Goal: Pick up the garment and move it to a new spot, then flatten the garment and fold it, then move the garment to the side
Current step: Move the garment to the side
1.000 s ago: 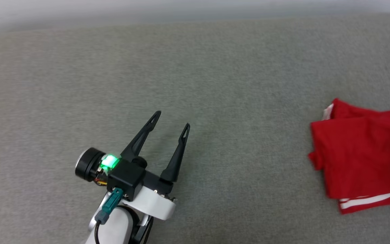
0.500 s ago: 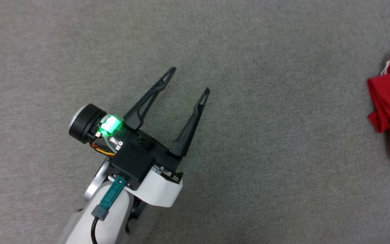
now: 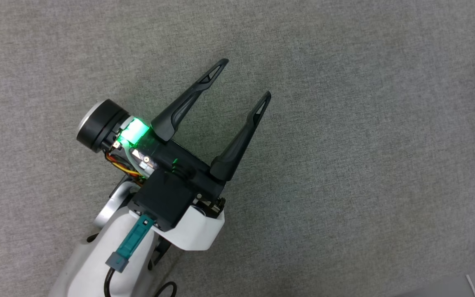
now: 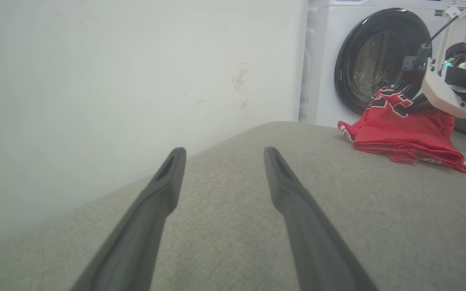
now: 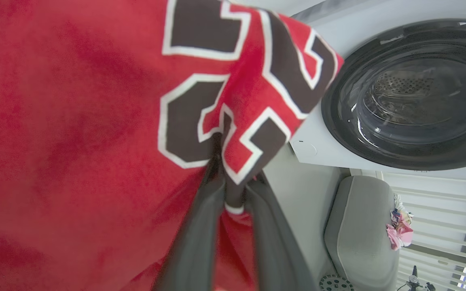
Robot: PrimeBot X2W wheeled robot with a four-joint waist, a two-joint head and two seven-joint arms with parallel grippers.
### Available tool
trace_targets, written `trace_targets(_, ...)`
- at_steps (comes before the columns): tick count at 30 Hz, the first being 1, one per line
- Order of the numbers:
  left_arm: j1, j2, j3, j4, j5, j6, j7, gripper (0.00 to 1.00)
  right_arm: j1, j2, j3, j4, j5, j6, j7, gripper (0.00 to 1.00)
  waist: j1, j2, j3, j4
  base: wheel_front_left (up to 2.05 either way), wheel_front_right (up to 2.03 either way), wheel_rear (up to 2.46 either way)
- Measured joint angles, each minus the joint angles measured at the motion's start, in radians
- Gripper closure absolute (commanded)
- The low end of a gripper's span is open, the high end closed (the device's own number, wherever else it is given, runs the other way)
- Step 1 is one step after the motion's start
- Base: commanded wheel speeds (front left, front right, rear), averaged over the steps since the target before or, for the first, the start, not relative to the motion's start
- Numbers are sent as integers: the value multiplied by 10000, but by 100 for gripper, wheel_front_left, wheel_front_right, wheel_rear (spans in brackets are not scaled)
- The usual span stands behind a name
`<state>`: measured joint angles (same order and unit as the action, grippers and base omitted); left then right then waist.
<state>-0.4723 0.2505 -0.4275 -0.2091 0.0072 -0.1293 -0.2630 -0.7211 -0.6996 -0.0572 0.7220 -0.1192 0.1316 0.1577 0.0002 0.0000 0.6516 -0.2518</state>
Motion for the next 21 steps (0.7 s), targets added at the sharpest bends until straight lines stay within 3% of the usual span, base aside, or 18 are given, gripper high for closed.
trace_targets(1,-23,0,-2,-2,-4,2,0,0,-78,63,-81,90,-84,0,-125,7,-1,0,-14,3,0,0,0)
trace_targets(2,-37,-10,-12,-4,-27,4,0,0,-174,142,-201,203,-144,0,-203,0,0,0,-40,15,0,0,0)
trace_targets(12,298,-360,272,476,-575,435,0,0,-430,506,-543,481,-301,0,-1106,0,-1,0,-1200,457,0,0,0)
trace_targets(21,1512,-663,1172,1212,-1026,1012,0,0,235,1156,351,-1764,1599,0,-1511,0,-3,0,-2959,970,0,0,0)
